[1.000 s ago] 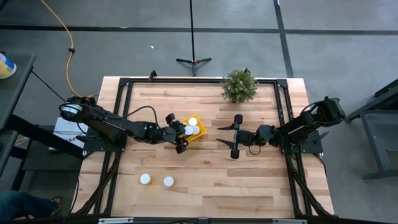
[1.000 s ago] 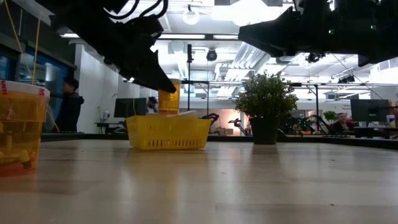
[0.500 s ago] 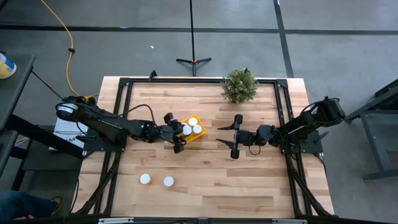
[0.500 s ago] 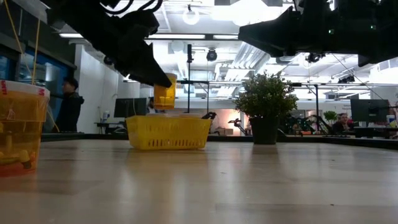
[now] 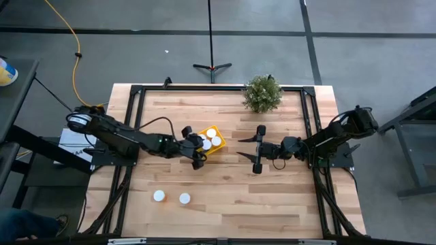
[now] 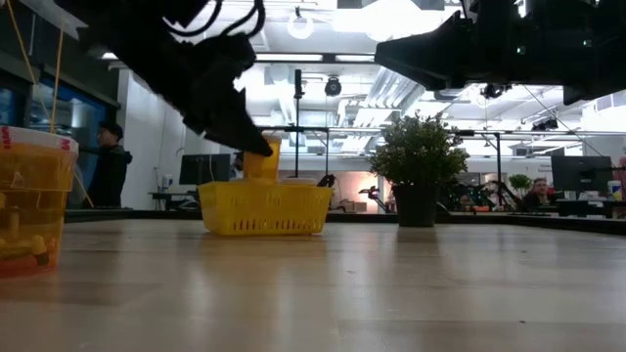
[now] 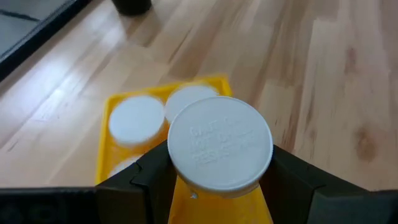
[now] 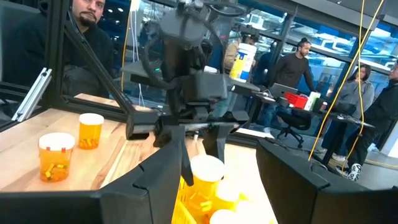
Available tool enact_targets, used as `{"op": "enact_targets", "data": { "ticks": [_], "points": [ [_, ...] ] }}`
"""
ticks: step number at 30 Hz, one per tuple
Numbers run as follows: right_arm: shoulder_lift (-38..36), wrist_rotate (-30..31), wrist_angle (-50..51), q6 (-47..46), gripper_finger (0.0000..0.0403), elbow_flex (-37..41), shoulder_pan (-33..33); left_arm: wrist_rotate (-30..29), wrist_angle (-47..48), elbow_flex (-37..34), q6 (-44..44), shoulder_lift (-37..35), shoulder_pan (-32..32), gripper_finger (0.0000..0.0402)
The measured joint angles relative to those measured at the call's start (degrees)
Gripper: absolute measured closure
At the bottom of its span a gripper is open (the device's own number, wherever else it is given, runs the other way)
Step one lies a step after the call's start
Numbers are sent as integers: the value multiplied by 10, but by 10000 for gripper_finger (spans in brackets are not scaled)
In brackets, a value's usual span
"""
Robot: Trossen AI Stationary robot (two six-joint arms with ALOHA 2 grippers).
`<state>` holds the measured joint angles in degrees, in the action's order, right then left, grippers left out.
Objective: Pick and place pill bottles into a basket
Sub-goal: Put the yellow pill bottle into the bin
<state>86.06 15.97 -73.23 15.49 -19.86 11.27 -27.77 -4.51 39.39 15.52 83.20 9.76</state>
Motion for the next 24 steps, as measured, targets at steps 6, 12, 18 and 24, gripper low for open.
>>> {"op": "enact_targets", "data": {
  "ticks": [6, 12, 18, 24],
  "points": [
    [0, 0, 1, 0, 204, 0, 0, -2, -17, -1, -2, 15, 0, 167],
    [0, 0, 1, 0, 204, 0, 0, -3, -1, -1, -2, 15, 0, 167],
    [0, 0, 1, 0, 204, 0, 0, 1, -1, -1, -1, 15, -1, 167],
    [0, -1, 1, 0, 204, 0, 0, 24, 0, -1, 13, 15, -21, 167]
  ]
}}
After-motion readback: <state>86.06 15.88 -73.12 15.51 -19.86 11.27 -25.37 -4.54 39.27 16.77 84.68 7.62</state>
